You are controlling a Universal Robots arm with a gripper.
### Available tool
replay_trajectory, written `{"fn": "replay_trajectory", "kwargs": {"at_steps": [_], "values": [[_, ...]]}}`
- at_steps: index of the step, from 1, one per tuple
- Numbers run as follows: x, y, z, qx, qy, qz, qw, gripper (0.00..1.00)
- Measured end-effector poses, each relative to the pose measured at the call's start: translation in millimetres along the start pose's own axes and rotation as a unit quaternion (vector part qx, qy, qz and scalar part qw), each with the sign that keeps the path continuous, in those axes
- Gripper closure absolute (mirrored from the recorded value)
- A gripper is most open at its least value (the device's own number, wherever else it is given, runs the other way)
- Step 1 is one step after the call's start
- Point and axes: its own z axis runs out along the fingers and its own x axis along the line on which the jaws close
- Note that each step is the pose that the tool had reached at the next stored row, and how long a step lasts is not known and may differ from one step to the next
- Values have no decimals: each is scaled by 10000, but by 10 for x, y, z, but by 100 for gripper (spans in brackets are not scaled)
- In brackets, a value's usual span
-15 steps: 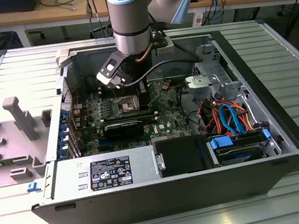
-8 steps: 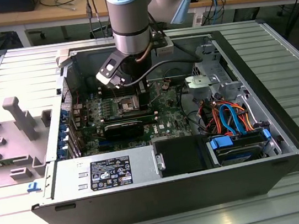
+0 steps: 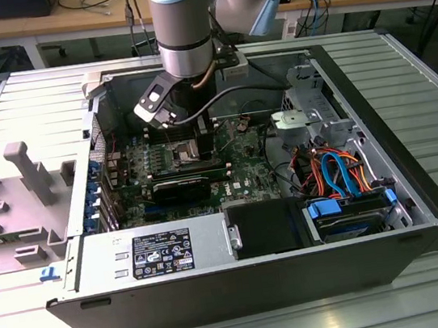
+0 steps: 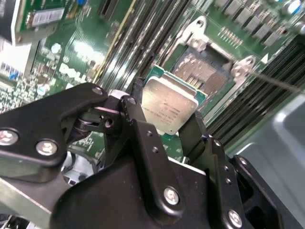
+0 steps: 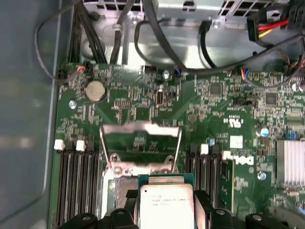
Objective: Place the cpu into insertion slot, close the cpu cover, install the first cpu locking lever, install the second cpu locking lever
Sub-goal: 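Place the cpu into insertion slot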
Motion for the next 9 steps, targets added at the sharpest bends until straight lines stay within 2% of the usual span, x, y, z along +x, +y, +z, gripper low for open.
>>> {"fn": "replay_trajectory", "kwargs": {"at_steps": [4, 9], "values": [[106, -16, -3, 1, -15, -2, 10000, 45], [119, -23, 6, 2, -42, -4, 10000, 45]]}}
